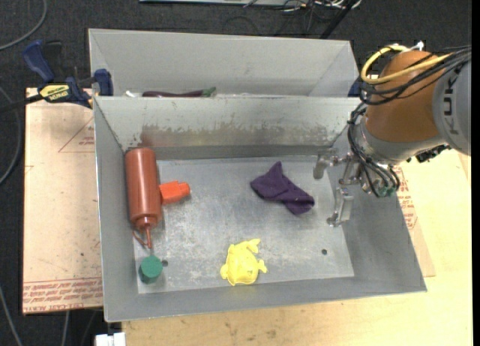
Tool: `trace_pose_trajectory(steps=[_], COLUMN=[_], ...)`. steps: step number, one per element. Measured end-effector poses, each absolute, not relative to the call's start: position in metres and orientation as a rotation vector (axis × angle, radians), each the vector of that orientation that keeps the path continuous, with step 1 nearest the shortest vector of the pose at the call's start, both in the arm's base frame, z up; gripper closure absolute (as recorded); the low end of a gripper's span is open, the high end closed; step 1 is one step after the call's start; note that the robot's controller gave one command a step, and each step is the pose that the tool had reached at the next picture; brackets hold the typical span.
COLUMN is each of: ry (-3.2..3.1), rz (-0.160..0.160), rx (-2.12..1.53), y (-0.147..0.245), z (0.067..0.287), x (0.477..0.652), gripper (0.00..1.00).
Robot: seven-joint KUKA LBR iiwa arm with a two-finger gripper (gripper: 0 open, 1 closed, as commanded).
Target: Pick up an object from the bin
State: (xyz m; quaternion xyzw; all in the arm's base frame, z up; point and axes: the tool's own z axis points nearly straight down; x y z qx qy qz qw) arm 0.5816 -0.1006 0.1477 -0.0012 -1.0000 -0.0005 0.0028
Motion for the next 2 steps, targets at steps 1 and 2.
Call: trace_pose_trajectory(steps=[1, 2], ry=[-3.143, -3.14], rz=[0.0, -0.002], rx=[0.0, -0.155], y=[-0.1, -0.064], z=[0.152, 0.101], x=[0.583, 0.594], gripper=[0.0, 0.0])
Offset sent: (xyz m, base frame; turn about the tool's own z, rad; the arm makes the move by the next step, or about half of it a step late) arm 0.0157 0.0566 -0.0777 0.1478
